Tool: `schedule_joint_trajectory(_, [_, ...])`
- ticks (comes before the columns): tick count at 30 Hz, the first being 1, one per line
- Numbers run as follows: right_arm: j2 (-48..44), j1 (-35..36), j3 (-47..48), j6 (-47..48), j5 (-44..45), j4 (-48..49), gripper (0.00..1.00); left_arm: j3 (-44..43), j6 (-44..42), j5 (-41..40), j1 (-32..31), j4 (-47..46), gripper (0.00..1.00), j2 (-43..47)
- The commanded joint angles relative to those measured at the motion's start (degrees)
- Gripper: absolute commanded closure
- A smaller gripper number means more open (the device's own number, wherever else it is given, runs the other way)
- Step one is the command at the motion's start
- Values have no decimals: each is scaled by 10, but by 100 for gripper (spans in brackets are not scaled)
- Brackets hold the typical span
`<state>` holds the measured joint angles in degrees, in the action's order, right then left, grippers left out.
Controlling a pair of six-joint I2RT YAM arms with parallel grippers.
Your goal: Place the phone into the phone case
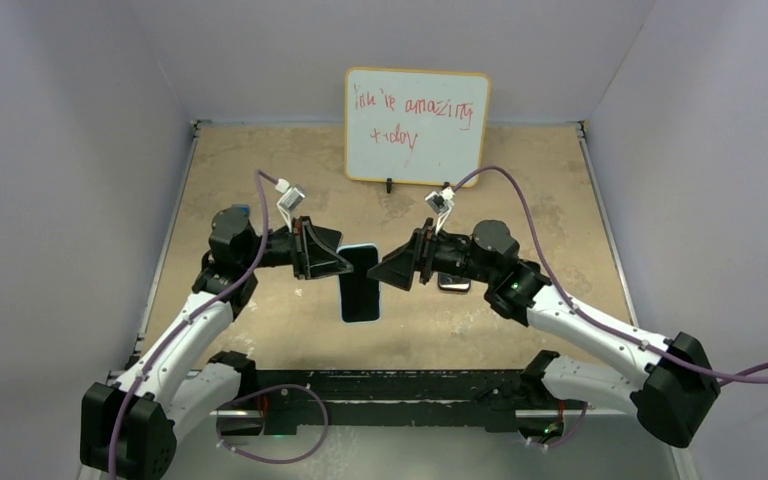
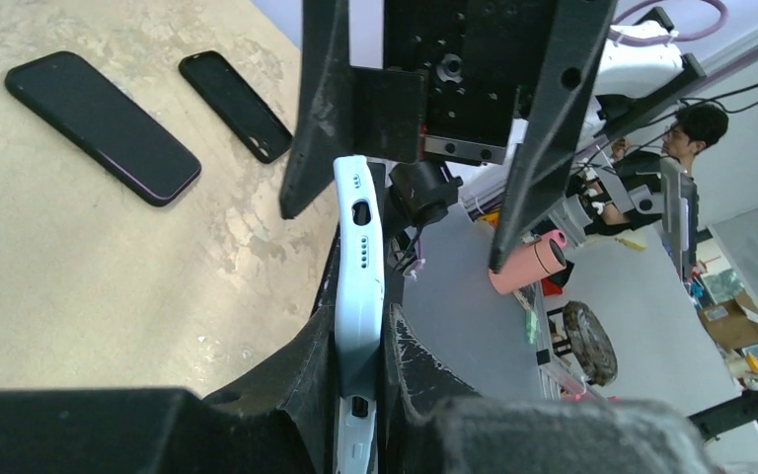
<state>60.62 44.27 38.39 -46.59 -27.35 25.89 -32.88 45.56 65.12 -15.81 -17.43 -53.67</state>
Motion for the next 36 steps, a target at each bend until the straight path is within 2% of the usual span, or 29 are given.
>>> schedule_joint_trajectory(1, [16, -3, 45, 53, -18, -21, 2, 0, 18, 33, -1, -67, 100, 17])
schedule_joint_trajectory(5, [38, -2, 59, 53, -63, 5, 8, 1, 20, 37, -6, -68, 100, 16])
schedule_joint_trajectory(10, [62, -3, 69, 32, -90, 47, 26, 2, 20, 36, -9, -69, 100, 12])
schedule_joint_trajectory(16, [82, -2, 71, 12, -93, 81, 42, 2, 14, 31, -11, -58, 100, 10])
schedule_joint_trajectory(20, [79, -3, 66, 4, -76, 93, 65, -18, -49, 9, -11, 34, 100, -1])
schedule_joint_trajectory(24, [67, -3, 58, 14, -49, 80, 98, -51, -132, -39, -11, 162, 100, -8])
schedule_joint_trajectory(26, [65, -3, 55, 21, -35, 67, 100, -59, -154, -60, -11, 210, 100, -12])
schedule_joint_trajectory(33, [74, -2, 47, 25, -6, 46, 100, -60, -150, -68, -11, 206, 100, -15])
schedule_joint_trajectory(34, [74, -3, 47, 25, 6, 38, 100, -63, -152, -73, -11, 211, 97, -13])
schedule_joint_trajectory(35, [75, -3, 48, 26, 20, 28, 100, -68, -160, -83, -11, 223, 88, -11])
schedule_joint_trajectory(36, [77, -4, 52, 33, 36, 10, 100, -75, -172, -97, -11, 243, 75, -9])
